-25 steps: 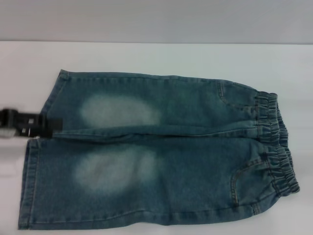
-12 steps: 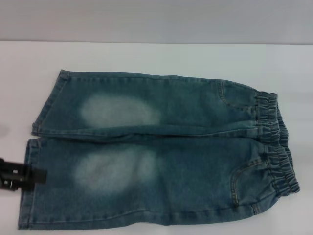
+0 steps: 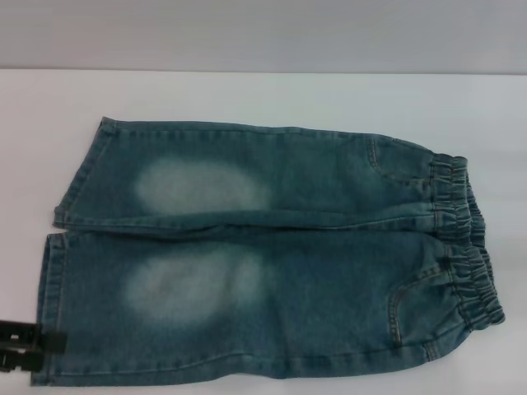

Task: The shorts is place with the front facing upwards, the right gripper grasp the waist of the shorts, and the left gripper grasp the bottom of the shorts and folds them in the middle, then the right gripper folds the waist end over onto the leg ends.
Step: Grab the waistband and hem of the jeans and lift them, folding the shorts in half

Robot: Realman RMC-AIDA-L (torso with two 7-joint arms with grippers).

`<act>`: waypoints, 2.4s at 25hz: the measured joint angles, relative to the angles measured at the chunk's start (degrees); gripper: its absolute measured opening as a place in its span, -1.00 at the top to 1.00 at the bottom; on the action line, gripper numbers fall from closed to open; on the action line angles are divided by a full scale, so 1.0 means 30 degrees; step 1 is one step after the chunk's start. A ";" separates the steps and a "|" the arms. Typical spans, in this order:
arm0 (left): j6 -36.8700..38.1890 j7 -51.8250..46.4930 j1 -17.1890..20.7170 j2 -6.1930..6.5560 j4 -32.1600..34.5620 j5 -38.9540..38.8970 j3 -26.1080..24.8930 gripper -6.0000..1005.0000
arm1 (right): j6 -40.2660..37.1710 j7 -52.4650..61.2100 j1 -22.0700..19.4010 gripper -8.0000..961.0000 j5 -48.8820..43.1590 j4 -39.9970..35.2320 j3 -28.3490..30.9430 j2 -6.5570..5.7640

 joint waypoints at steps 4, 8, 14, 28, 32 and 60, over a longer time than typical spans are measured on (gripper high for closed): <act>-0.0111 0.0000 0.0245 -0.0106 0.0000 0.0464 -0.0198 -0.69 | 0.0014 0.0000 0.0000 -0.19 0.0000 0.0015 -0.0003 0.0086; -0.0239 -0.0073 0.0280 -0.0229 0.0000 0.1170 -0.0408 -0.69 | 0.0011 0.0000 -0.0013 -0.19 0.0000 0.0004 -0.0028 0.0114; -0.0507 -0.0093 0.0290 -0.0325 0.0020 0.1733 -0.0654 -0.69 | 0.0004 0.0000 -0.0086 -0.19 0.0000 0.0020 -0.0030 0.0144; -0.0903 -0.0307 0.0104 -0.0199 0.0071 0.1913 -0.0837 -0.69 | 0.0011 0.0016 -0.0025 -0.19 -0.0436 0.0127 -0.0059 0.0171; -0.0905 -0.0310 0.0076 -0.0191 0.0050 0.1934 -0.0847 -0.69 | 0.0012 0.0059 -0.0001 -0.19 -0.0446 0.0171 -0.0058 0.0136; -0.1284 -0.0794 -0.0205 -0.0154 0.0111 0.2396 -0.0920 -0.69 | 0.0012 0.0150 0.0290 -0.19 -0.0469 0.0441 -0.0059 -0.0188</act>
